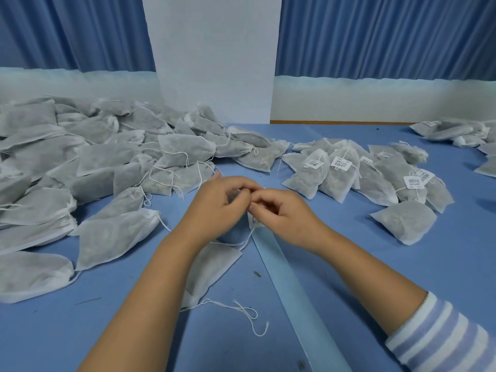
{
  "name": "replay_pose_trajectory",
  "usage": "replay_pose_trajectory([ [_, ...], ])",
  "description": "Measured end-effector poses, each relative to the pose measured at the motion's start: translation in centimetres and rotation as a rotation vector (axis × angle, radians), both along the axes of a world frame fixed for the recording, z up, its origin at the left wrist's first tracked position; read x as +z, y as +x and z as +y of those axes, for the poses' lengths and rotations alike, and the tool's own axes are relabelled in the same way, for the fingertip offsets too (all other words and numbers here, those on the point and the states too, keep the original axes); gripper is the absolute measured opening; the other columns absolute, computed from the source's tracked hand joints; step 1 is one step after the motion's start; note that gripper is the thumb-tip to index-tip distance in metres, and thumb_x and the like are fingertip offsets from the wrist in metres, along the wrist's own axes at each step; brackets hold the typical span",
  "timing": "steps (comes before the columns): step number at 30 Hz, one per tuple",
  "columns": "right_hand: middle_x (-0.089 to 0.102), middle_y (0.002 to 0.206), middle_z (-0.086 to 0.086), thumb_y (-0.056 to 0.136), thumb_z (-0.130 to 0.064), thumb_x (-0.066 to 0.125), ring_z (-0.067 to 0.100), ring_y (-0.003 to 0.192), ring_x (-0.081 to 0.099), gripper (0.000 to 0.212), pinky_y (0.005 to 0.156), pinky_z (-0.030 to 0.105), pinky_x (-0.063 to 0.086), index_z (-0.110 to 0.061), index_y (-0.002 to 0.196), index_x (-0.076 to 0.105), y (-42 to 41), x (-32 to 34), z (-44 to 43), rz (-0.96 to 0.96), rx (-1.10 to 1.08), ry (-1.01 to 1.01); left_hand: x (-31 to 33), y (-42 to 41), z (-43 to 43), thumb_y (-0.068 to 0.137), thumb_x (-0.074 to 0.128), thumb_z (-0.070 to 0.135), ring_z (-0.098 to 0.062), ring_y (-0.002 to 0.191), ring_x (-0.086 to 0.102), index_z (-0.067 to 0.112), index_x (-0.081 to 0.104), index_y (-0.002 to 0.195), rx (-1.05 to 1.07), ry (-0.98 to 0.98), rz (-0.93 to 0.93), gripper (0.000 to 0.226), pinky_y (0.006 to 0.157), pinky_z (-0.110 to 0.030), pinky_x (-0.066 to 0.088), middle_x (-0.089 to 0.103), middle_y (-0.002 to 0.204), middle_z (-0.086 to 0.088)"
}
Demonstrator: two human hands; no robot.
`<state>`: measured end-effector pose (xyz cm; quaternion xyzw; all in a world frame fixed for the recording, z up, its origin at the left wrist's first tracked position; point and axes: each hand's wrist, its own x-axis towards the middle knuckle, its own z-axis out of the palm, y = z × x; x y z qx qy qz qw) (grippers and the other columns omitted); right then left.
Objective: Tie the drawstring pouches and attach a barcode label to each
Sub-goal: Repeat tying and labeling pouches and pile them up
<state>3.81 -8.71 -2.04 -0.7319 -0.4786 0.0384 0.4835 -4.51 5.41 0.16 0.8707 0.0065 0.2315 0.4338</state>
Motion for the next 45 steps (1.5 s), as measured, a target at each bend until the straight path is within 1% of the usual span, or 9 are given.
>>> replay_pose_trajectory([
  [4,0.051,0.061,-0.014,0.089,-0.007,0.066,0.004,0.056,0.042,0.015,0.058,0.012,0.034,-0.020,0.085,0.074,0.5,0.0,-0.3,-0.090,-0.055,0.101,0.0,-0.4,0.8,0.093,0.065,0.015,-0.002,0.089,0.068,0.033,0.071,0.092,-0.052,-0.079,0.043,0.020,0.085,-0.018,0.049,0.075,0.089,0.012],
  [10,0.056,0.072,-0.011,0.083,-0.015,0.077,0.005,0.062,0.052,0.010,0.059,0.012,0.037,-0.018,0.092,0.079,0.8,0.0,-0.7,-0.349,-0.266,0.245,0.2,-0.4,1.3,0.090,0.071,0.023,-0.001,0.089,0.069,0.022,0.074,0.097,-0.077,-0.107,0.126,0.008,0.078,-0.005,0.043,0.077,0.082,0.010],
  [13,0.057,0.073,-0.010,0.083,-0.013,0.076,0.001,0.066,0.053,0.011,0.063,0.011,0.038,-0.014,0.093,0.078,1.1,0.3,-1.0,-0.315,-0.332,0.364,0.3,-0.3,1.4,0.091,0.070,0.020,-0.003,0.089,0.070,0.019,0.074,0.089,-0.059,-0.098,0.155,0.004,0.083,-0.013,0.046,0.077,0.081,0.009],
  [22,0.056,0.073,-0.006,0.091,-0.008,0.063,0.004,0.067,0.047,0.017,0.064,0.015,0.038,-0.009,0.103,0.075,1.1,-0.5,-0.7,-0.396,-0.301,0.244,0.5,0.0,-0.3,0.084,0.069,0.021,-0.005,0.095,0.071,0.019,0.080,0.093,-0.208,-0.672,-0.076,0.014,0.080,-0.014,0.052,0.077,0.101,0.001],
  [28,0.060,0.079,0.002,0.094,-0.017,0.057,0.015,0.075,0.053,0.019,0.065,0.023,0.041,-0.010,0.098,0.074,0.7,-0.6,-0.9,-0.632,-0.273,0.163,0.2,0.1,0.5,0.092,0.066,0.010,0.011,0.097,0.065,0.012,0.075,0.109,-0.006,-0.309,-0.107,0.019,0.080,-0.005,0.045,0.074,0.102,0.017],
  [33,0.060,0.083,0.007,0.094,-0.014,0.057,0.020,0.081,0.050,0.020,0.079,0.024,0.037,-0.006,0.097,0.074,1.7,0.4,-1.5,-0.780,-0.395,0.279,0.8,-0.5,0.2,0.094,0.066,0.020,-0.001,0.091,0.069,0.023,0.080,0.086,-0.056,-0.141,0.085,0.017,0.080,-0.016,0.049,0.077,0.089,0.012],
  [36,0.063,0.087,0.005,0.092,-0.014,0.063,0.018,0.084,0.050,0.014,0.083,0.020,0.036,-0.011,0.098,0.076,1.5,0.2,-1.4,-0.681,-0.306,0.250,1.0,-0.7,-0.3,0.093,0.062,0.014,-0.002,0.086,0.071,0.021,0.079,0.079,-0.175,-0.171,0.208,0.024,0.077,-0.013,0.050,0.077,0.082,0.006],
  [40,0.072,0.091,-0.002,0.090,-0.010,0.065,0.016,0.087,0.060,0.017,0.074,0.020,0.045,-0.020,0.101,0.075,0.8,0.3,-1.0,-0.181,-0.158,0.192,1.0,-0.7,-0.4,0.095,0.058,0.014,-0.004,0.073,0.067,0.022,0.074,0.070,-0.212,-0.349,0.264,0.031,0.070,-0.010,0.048,0.072,0.072,0.004],
  [45,0.065,0.106,0.000,0.088,-0.007,0.068,0.006,0.096,0.059,0.024,0.073,0.016,0.045,-0.026,0.103,0.067,0.6,1.0,-1.0,0.067,-0.231,0.234,0.6,0.0,-0.4,0.090,0.056,0.020,-0.006,0.066,0.062,0.024,0.074,0.065,-0.177,-0.549,0.236,0.031,0.067,-0.015,0.048,0.068,0.069,0.005],
])
